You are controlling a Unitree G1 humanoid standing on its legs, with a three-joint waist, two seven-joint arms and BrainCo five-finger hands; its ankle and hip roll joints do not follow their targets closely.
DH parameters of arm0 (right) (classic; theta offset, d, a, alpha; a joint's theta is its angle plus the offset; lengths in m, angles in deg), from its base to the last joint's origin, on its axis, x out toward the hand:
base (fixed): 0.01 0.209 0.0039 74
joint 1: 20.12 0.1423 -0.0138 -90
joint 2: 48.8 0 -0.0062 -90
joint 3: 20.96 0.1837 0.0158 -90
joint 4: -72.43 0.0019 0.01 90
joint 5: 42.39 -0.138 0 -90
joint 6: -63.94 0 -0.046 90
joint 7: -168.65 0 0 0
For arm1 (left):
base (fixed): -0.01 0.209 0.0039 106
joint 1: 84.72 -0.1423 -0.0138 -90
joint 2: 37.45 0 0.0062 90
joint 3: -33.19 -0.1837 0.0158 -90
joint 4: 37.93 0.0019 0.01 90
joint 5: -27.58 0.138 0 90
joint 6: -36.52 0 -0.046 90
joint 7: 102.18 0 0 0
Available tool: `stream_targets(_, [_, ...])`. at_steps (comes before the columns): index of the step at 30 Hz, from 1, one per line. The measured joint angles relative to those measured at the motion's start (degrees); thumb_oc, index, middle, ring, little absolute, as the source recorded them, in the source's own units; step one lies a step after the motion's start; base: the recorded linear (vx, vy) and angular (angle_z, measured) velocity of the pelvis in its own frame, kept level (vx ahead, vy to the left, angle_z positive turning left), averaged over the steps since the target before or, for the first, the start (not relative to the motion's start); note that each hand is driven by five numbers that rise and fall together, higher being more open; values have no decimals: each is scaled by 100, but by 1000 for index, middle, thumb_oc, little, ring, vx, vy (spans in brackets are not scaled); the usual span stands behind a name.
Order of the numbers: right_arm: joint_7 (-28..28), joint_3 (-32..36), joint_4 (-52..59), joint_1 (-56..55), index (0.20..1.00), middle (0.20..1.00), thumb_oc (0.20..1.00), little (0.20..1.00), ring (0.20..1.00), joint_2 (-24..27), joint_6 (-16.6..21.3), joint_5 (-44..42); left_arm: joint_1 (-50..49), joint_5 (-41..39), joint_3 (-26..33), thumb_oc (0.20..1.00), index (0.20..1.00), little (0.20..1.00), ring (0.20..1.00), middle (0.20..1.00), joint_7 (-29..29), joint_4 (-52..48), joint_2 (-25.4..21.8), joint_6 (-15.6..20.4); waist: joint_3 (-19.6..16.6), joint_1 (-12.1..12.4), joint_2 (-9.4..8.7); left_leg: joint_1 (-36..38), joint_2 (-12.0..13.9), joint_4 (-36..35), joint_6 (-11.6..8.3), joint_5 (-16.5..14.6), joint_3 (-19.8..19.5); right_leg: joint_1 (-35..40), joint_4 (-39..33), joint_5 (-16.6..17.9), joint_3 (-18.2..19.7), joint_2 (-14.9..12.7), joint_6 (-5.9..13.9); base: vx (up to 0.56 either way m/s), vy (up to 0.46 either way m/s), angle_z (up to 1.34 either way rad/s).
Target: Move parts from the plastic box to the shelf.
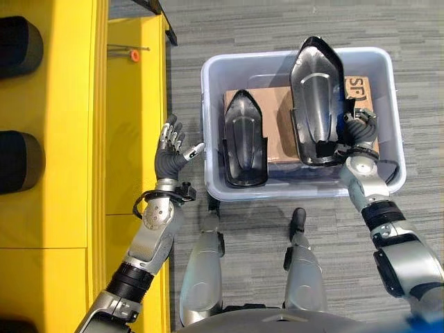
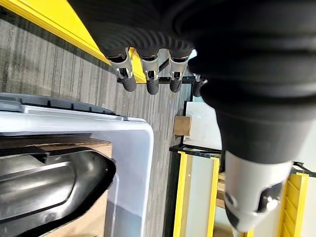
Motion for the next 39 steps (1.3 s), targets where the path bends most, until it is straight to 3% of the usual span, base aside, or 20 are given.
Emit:
stream_targets(9, [300,80,1681,-1083,200,200,200,200,200,-85,157,8,-228,5,185,1000,1000,1000,1000,1000,-134,-2,6,-91,-84,-116,-20,405,97,-129,-53,3,21,381,-113,6,-3,74,-38,19,-35,-2])
stream_targets(13, [492,75,1941,-1436,200,200,200,200,200,-99,173,8,-455,9,278,1000,1000,1000,1000,1000,-232,-2,7,-161,-298,-173,-14,598,174,-223,-97,9,28,575,-221,20,0,152,-58,21,-67,-4])
stream_targets(20, [988,-76,2462,-1834,200,200,200,200,200,-178,179,1,-1006,60,568,1000,1000,1000,1000,1000,-391,-1,21,-188,-666,-201,15,1147,502,-345,-249,-26,149,981,-320,4,112,507,-221,-12,-108,-17])
stream_targets(25, [1337,-625,2455,-1595,200,200,200,200,200,204,156,-49,-1468,48,716,1000,1000,1000,1000,1000,-530,-5,283,-192,-836,22,293,1193,996,-266,-318,73,73,565,708,-479,173,991,-533,-108,-211,-12])
stream_targets(27, [1373,-724,2454,-1182,200,200,200,200,200,518,151,-107,-1488,41,711,1000,1000,1000,1000,1000,-621,-102,444,-195,-836,194,437,928,1229,-207,-410,251,-299,143,1544,-916,-29,1210,-740,-163,-185,48])
stream_targets(28, [1362,-670,2483,-1046,200,200,200,200,200,584,160,-157,-1521,42,668,1000,1000,1000,1000,1000,-634,-242,473,-216,-808,349,517,696,1305,-124,-315,468,-562,-62,2001,-1182,-163,1353,-853,-209,-156,125])
stream_targets(29, [1351,-566,2538,-1026,200,200,200,200,200,752,173,-238,-1511,44,555,1000,1000,1000,1000,1000,-660,-414,486,-244,-788,402,551,199,1225,128,-398,1013,-832,-259,2382,-1447,-147,1520,-1084,-174,-144,194])
stream_targets(30, [1354,-440,2575,-1106,200,200,200,200,200,868,175,-259,-1459,45,473,1000,1000,1000,1000,1000,-701,-468,495,-260,-777,412,581,32,1144,-102,-112,851,-761,-357,2623,-1619,-382,1470,-1331,-162,-152,203])
stream_targets(31, [1360,-403,2641,-1187,200,200,200,200,200,818,178,-253,-1601,46,475,1000,1000,1000,1000,1000,-707,-508,417,-262,-772,535,557,175,1128,-336,302,-441,-499,-380,2754,-1697,-631,1379,-1490,-112,-139,180])
stream_targets(32, [1388,-348,2752,-1287,200,200,200,200,200,547,178,-260,-1490,41,500,1000,1000,1000,1000,1000,-708,-340,136,-321,-599,577,125,-219,1001,796,371,-505,52,-404,2743,-1609,-882,950,-1669,-91,-67,131])
stream_targets(33, [1435,-371,2852,-1451,200,200,200,200,200,325,162,-258,-1373,41,500,1000,1000,1000,1000,1000,-725,-130,10,-380,-578,599,-194,-364,888,1905,285,-782,310,-304,2447,-1391,-975,655,-1691,4,77,162])
stream_targets(34, [1488,-372,2981,-1663,200,200,200,200,200,223,162,-260,-1244,39,511,1000,1000,1000,1000,1000,-770,59,131,-414,-562,493,-231,17,881,2823,2,-1201,284,139,1795,-1045,-1272,463,-1628,65,145,151])
stream_targets(36, [1470,-208,3129,-1888,200,200,200,200,200,133,174,-264,-1095,41,485,1000,1000,1000,1000,1000,-838,66,313,-406,-608,200,-56,857,890,2739,-227,-1495,92,585,1477,-924,-1722,345,-1348,129,210,160])
stream_targets(37, [1445,-29,3285,-2109,200,200,200,200,200,165,179,-275,-970,47,414,1000,1000,1000,1000,1000,-886,57,395,-407,-679,70,76,1339,868,2018,-253,-1549,115,667,1457,-905,-1925,312,-1262,118,258,138])
stream_targets(39, [1447,313,3430,-2223,200,200,200,200,200,244,180,-279,-819,44,425,1000,1000,1000,1000,1000,-913,34,549,-404,-750,91,424,2245,691,649,-184,-1591,285,605,1648,-780,-2082,286,-1136,63,263,73])
